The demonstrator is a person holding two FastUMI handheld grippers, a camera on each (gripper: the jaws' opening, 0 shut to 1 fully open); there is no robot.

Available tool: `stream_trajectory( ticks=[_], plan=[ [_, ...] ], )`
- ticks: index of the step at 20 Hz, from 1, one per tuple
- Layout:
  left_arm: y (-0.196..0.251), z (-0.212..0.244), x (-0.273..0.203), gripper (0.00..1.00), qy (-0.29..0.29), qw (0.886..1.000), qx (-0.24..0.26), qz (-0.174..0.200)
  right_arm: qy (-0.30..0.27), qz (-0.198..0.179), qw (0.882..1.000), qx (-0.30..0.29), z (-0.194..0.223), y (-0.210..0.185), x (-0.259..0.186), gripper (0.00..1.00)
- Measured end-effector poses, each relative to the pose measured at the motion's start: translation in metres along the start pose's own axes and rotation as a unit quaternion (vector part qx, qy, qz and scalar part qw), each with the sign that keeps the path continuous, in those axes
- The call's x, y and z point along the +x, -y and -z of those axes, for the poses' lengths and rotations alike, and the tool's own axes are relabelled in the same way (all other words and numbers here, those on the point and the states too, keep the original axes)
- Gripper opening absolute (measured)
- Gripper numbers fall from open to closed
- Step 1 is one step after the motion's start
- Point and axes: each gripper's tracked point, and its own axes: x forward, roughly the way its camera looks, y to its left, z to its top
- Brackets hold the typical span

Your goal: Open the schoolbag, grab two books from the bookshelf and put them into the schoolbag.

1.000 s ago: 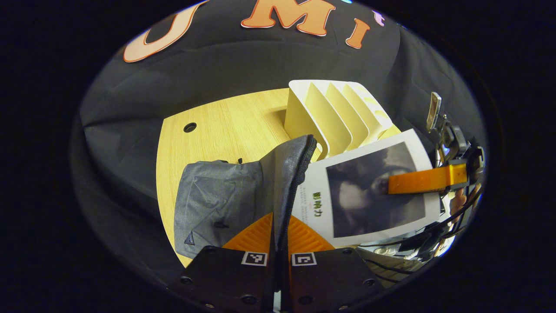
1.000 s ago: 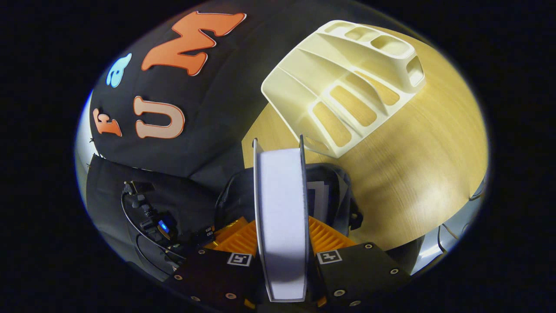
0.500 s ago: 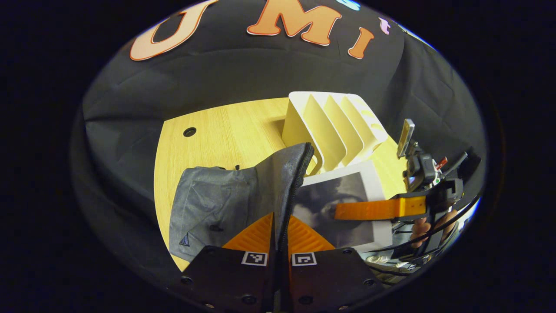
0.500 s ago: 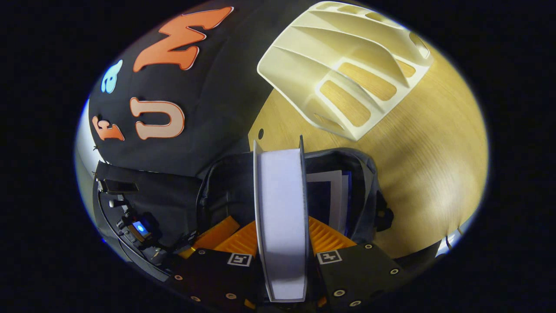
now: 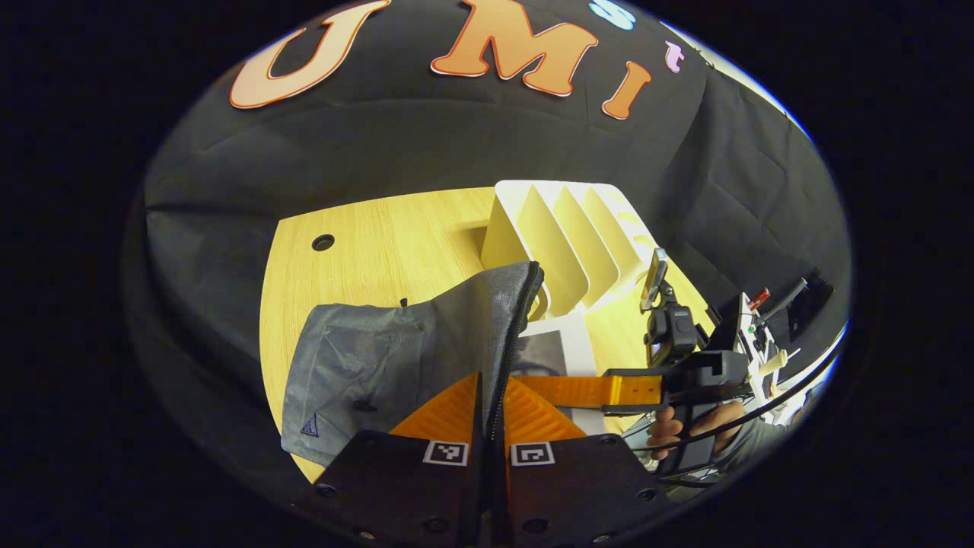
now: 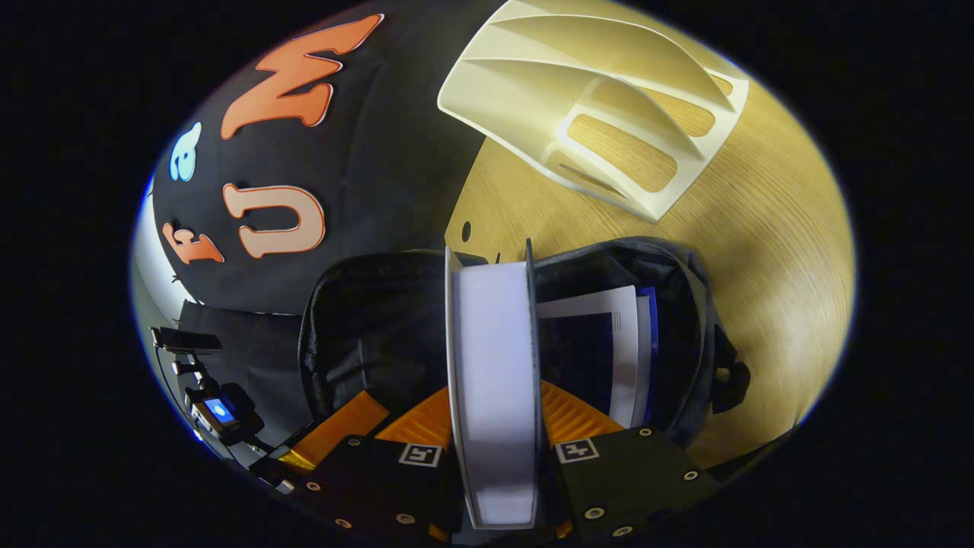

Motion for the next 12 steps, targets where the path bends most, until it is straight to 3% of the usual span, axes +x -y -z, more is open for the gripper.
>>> stream_trajectory(
  ticks=[3,8,10,11,12],
  plan=[
    [0.011,-0.008,-0.001,0.06,0.004,1.0,0.001,0.007,0.0,-0.008,1.0,0.004,0.002,0.001,0.015,0.4],
    [0.014,-0.007,0.003,0.06,0.005,1.0,0.002,0.0,-0.025,0.017,1.0,0.0,0.012,0.017,0.015,0.4],
    [0.008,-0.005,0.006,0.06,0.006,1.0,0.005,-0.011,-0.036,0.064,0.997,-0.015,0.016,0.03,0.013,0.44],
    [0.008,-0.002,0.006,0.06,0.004,1.0,0.009,-0.014,-0.045,0.086,0.995,-0.03,0.016,0.037,0.006,0.54],
    [0.009,0.0,0.008,0.06,0.002,1.0,0.012,-0.015,-0.051,0.11,0.991,-0.05,0.016,0.046,-0.001,0.58]
  ],
)
